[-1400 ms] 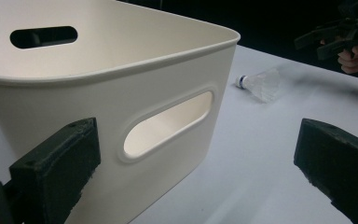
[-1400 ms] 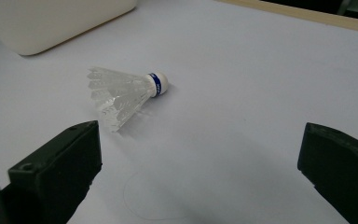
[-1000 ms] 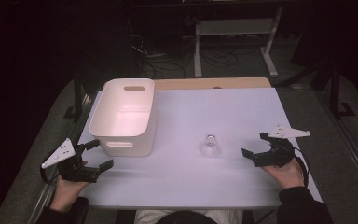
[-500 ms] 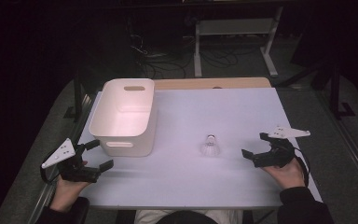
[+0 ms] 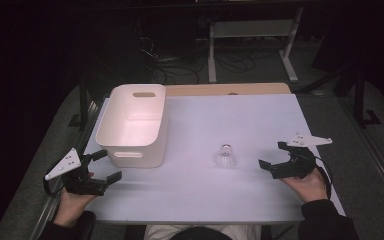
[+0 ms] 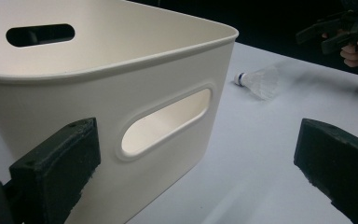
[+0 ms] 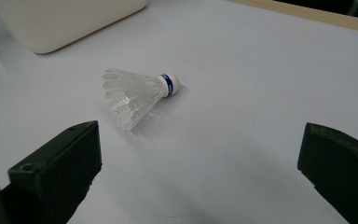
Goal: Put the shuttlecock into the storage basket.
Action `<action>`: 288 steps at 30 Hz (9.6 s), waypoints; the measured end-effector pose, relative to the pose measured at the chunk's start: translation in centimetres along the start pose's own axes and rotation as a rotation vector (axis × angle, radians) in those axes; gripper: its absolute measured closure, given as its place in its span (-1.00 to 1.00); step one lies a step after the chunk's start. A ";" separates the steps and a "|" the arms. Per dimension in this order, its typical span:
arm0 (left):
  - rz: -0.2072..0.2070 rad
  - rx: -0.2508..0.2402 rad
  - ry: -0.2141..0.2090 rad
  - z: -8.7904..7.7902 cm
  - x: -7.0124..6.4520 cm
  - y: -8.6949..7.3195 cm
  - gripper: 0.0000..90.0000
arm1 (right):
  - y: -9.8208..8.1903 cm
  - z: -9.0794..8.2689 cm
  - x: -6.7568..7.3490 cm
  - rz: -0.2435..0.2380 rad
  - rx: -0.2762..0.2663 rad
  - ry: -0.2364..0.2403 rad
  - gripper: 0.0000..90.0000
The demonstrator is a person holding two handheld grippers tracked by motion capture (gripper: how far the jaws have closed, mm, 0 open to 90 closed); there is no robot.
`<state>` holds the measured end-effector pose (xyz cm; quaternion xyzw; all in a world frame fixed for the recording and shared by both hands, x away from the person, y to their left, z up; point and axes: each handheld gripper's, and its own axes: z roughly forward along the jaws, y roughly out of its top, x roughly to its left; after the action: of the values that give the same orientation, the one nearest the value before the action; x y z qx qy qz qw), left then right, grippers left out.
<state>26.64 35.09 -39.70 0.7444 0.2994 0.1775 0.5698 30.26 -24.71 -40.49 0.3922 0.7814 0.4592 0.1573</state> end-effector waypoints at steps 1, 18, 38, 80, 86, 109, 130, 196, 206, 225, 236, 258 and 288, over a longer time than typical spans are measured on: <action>0.000 0.001 -0.001 0.0 0.0 0.0 -1.00 | 0.1 0.0 0.0 -0.001 0.001 0.001 -1.00; 0.005 0.006 0.003 0.0 0.0 0.0 -1.00 | 2.0 -0.4 0.2 -0.032 0.033 0.032 -1.00; 0.004 0.003 0.001 0.0 0.0 0.0 -1.00 | 3.7 1.2 0.3 -0.070 0.098 0.067 -1.00; 0.007 0.002 -0.011 0.0 -0.1 0.0 -1.00 | 5.4 5.5 2.0 -0.153 0.243 0.156 -1.00; 0.008 0.002 -0.011 0.0 -0.1 0.0 -1.00 | 5.4 6.2 1.8 -0.155 0.266 0.181 -0.88; 0.010 0.001 -0.014 0.0 -0.1 0.0 -1.00 | 5.1 7.6 0.6 -0.151 0.336 0.262 0.41; 0.010 0.000 -0.015 0.0 -0.1 0.0 -1.00 | 4.2 9.4 0.1 -0.088 0.408 0.270 0.98; 0.010 -0.001 -0.020 0.0 -0.1 0.0 -1.00 | 6.6 16.0 4.2 -0.132 0.400 0.350 0.98; 0.010 -0.002 -0.021 0.0 -0.1 0.0 -1.00 | 7.1 16.9 4.2 -0.125 0.390 0.348 0.98; 0.010 -0.002 -0.021 0.0 -0.1 0.0 -1.00 | 7.4 18.1 3.2 -0.096 0.372 0.334 0.98; 0.010 -0.001 -0.021 0.0 -0.1 0.0 -1.00 | 8.2 19.2 3.2 -0.100 0.381 0.332 0.98; 0.011 -0.001 -0.021 -0.1 -0.1 0.0 -1.00 | 9.1 20.9 2.3 -0.080 0.385 0.309 0.98; 0.010 0.000 -0.022 -0.1 -0.2 0.0 -1.00 | 9.3 21.2 1.4 -0.058 0.367 0.299 0.98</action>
<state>26.46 35.06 -39.69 0.7477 0.2893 0.1724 0.5723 46.49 -8.55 -43.73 0.3191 0.8774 0.3577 -0.0210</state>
